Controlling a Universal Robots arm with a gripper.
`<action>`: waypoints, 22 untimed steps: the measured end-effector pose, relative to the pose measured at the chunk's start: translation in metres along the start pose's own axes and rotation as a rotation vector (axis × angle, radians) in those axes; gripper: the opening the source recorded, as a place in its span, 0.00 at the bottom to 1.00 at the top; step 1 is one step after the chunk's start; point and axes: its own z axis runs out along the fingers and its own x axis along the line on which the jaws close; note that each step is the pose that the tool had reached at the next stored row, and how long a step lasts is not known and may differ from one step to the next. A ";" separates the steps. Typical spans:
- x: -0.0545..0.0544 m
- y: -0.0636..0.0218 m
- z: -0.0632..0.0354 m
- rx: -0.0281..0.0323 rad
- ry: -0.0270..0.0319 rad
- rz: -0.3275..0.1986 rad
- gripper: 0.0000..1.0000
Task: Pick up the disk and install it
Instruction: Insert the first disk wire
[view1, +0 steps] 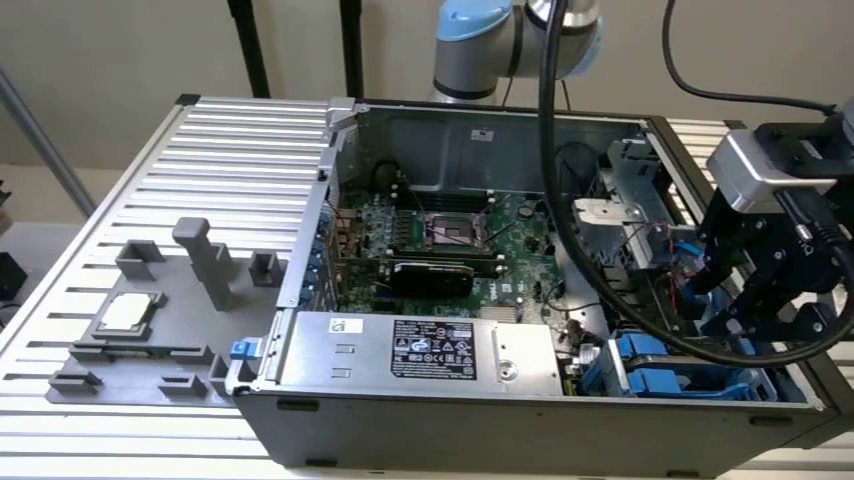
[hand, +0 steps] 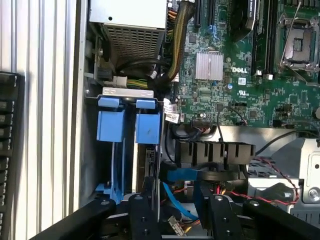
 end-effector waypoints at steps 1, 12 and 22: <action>0.003 0.0001 -0.0003 0.0001 -0.0038 0.000 1.00; 0.026 -0.0091 -0.0031 0.0009 -0.0427 -0.001 1.00; 0.028 -0.0139 -0.0011 0.0007 -0.0513 -0.050 1.00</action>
